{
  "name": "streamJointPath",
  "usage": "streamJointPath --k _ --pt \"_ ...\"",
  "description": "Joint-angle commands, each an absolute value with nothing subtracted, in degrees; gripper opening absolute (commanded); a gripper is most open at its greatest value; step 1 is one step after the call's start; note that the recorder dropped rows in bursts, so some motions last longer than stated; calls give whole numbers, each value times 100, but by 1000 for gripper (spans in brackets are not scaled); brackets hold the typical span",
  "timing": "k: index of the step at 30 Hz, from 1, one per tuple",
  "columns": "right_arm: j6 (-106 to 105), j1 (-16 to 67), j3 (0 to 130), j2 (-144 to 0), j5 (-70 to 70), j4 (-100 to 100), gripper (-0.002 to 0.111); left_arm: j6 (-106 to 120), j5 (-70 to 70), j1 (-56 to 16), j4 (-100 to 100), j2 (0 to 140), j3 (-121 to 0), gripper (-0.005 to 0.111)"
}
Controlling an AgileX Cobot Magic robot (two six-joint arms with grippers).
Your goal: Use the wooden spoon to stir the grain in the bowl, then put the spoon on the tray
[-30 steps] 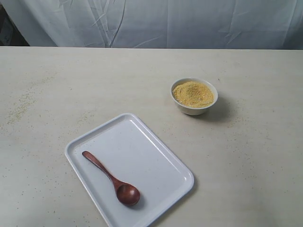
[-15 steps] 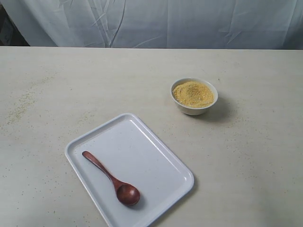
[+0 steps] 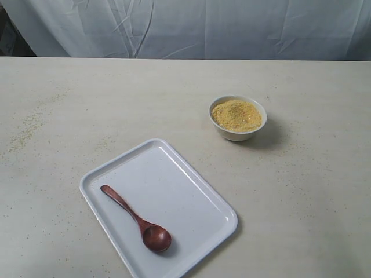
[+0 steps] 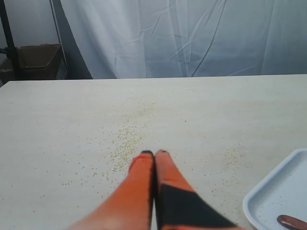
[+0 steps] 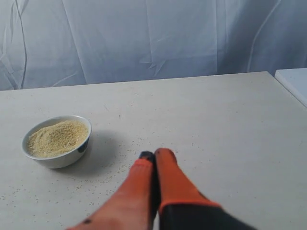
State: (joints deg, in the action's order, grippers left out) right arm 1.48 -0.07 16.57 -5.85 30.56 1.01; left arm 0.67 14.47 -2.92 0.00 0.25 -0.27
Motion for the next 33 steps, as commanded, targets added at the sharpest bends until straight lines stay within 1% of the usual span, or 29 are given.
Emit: streamJointPath --k 1,4,8,10,15,33 --pt "154 -38 1488 -547 2905 94 2 61 1366 -301 0 0 0 0" --pt "154 -38 1139 -468 2739 94 2 61 1366 -301 0 0 0 0" --pt "154 -38 689 -209 1791 94 2 61 1366 -301 0 0 0 0" --pt "154 -38 497 -67 1630 94 2 61 1366 -301 0 0 0 0" --pt "154 -38 9 0 1611 94 2 61 1366 -301 0 0 0 0" --pt "154 -38 0 0 1727 94 2 61 1366 -301 0 0 0 0"
